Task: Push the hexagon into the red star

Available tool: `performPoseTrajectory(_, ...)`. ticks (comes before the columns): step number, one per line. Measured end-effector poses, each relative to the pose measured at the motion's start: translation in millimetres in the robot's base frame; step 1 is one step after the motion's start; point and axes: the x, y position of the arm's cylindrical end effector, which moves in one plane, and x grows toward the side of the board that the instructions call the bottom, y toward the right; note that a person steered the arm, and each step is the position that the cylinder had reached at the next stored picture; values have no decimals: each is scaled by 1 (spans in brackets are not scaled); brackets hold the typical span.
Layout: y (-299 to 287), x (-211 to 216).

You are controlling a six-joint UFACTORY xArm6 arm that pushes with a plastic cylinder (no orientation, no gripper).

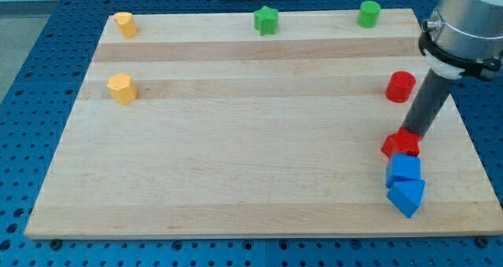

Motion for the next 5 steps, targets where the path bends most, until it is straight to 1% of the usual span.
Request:
performPoseTrajectory(1, -3, -31)
performPoseTrajectory(2, -72, -34)
performPoseTrajectory(3, -173, -16)
performPoseTrajectory(4, -310, -8)
performPoseTrajectory(5, -422, -14)
